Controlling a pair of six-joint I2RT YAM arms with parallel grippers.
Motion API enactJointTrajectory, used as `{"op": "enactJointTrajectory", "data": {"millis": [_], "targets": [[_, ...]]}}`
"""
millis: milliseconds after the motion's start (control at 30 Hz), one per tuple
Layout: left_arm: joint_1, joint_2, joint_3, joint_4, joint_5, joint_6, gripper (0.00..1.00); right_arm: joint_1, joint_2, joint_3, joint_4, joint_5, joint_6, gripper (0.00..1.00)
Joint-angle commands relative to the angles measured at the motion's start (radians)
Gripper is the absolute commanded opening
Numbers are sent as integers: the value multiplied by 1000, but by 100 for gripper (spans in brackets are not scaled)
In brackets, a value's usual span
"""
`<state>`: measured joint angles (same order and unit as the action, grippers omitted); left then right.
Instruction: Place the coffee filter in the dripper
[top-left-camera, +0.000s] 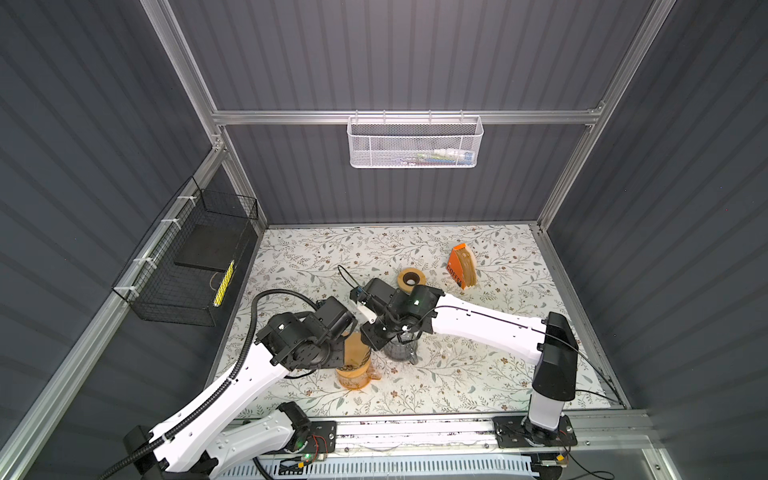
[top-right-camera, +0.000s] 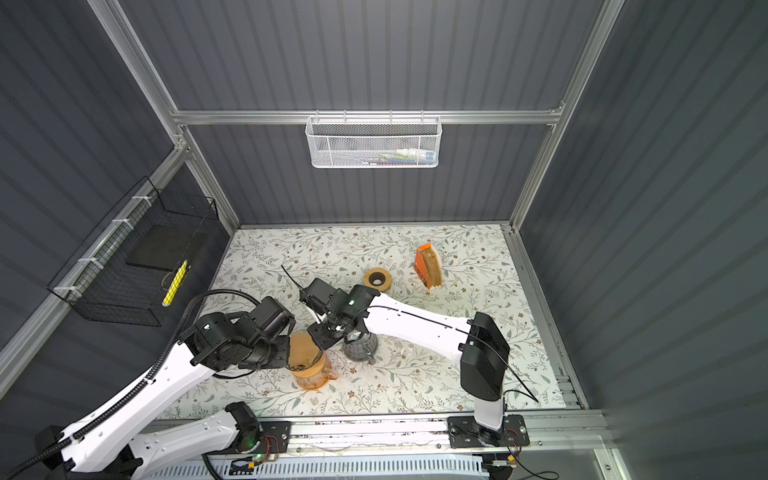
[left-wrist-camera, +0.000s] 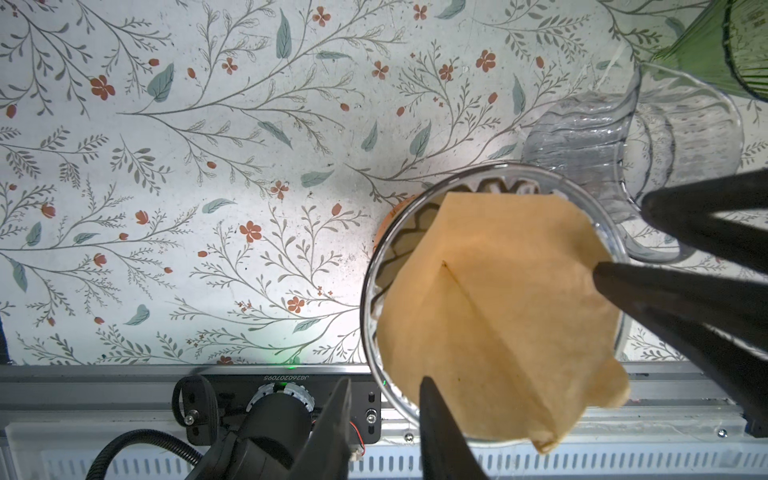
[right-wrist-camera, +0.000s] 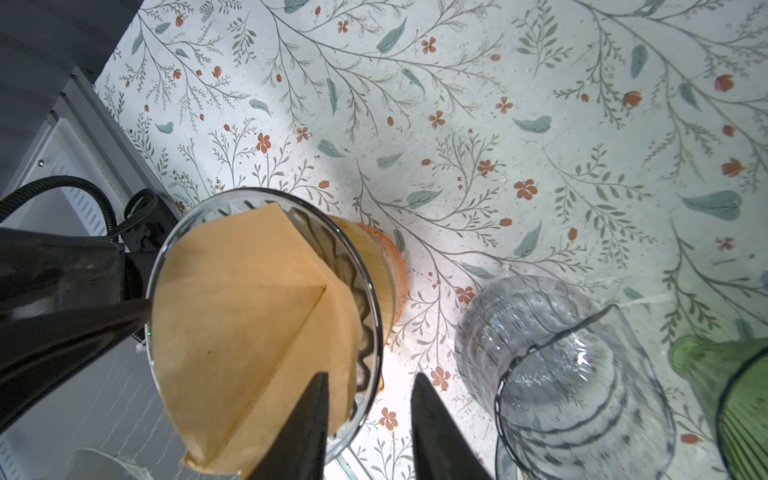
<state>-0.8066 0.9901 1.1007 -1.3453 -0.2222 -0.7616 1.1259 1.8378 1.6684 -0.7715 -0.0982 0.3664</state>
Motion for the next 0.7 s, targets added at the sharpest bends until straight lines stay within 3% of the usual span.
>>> {"op": "enactJointTrajectory", "data": {"millis": [0, 667], "targets": [[-6, -15, 24, -20, -26, -19, 30, 4, -37, 18, 0, -12, 9, 36], [-6, -39, 18, -28, -40, -41, 30, 16, -111, -74, 7, -8, 49, 36]]}}
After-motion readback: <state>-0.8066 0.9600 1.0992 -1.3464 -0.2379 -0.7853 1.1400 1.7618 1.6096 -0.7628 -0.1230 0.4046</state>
